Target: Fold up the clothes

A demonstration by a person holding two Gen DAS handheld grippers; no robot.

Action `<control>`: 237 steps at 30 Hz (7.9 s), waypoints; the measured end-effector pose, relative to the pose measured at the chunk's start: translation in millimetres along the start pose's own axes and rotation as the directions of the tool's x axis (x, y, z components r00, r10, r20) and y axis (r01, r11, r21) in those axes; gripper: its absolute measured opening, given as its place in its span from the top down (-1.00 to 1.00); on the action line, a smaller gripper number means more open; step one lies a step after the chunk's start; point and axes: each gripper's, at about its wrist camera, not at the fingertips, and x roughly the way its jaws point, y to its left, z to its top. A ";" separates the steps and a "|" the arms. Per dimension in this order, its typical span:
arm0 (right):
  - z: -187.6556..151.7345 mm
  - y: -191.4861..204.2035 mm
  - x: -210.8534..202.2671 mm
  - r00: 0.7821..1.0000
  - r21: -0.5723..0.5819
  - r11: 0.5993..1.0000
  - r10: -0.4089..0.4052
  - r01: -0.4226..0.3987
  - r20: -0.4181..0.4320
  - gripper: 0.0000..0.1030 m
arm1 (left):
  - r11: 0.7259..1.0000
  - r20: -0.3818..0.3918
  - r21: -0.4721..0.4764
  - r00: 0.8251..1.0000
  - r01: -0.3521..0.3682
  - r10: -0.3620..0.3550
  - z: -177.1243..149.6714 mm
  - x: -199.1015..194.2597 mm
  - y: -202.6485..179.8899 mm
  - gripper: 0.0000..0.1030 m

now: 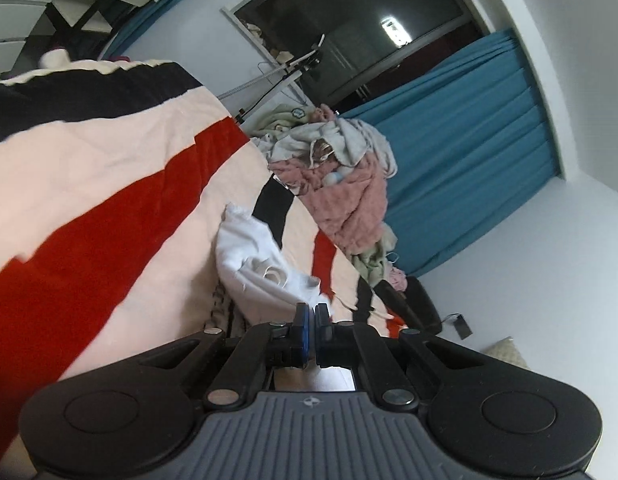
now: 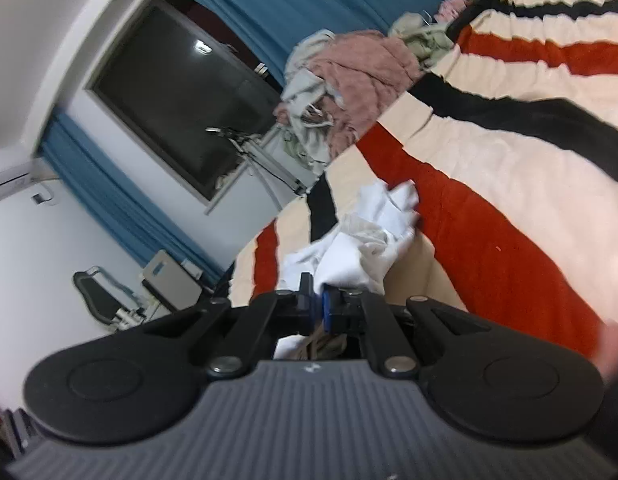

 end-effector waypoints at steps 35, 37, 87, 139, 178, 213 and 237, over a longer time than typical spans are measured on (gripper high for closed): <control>56.6 -36.1 223.8 0.981 0.043 0.991 -0.122 0.130 -0.151 0.79 | 0.963 -0.062 0.153 0.971 -0.221 0.232 69.2 207.8 22.2 0.94; 58.6 -30.6 231.9 0.974 -0.020 0.990 -0.139 0.138 -0.177 0.74 | 0.952 -0.069 0.209 0.967 -0.225 0.244 68.0 218.8 24.5 0.91; -8.4 0.1 172.7 0.906 -0.498 0.840 -0.361 0.214 -0.219 -0.05 | 0.923 -0.250 0.348 0.933 -0.163 0.259 0.7 124.0 14.2 -0.67; 84.5 -40.8 25.4 0.995 0.306 0.949 -0.094 0.077 0.041 0.56 | 0.977 -0.446 -0.208 0.893 -0.040 -0.059 9.3 147.8 -44.2 0.36; 213.9 -181.2 151.3 0.876 0.111 0.870 -0.471 0.481 -0.104 0.42 | 0.791 -0.479 0.598 0.849 0.129 0.224 -97.8 414.5 -193.2 -0.10; 87.4 28.2 -60.4 0.901 -0.469 0.772 -0.324 0.428 0.289 0.13 | 0.573 -0.114 0.812 0.993 0.116 -0.039 -63.6 3.3 -237.2 -0.99; 57.4 7.0 -36.0 0.864 -0.460 0.736 -0.369 0.497 0.343 -0.90 | 0.603 -0.127 0.792 0.992 0.093 0.013 -65.1 28.9 -198.7 -0.99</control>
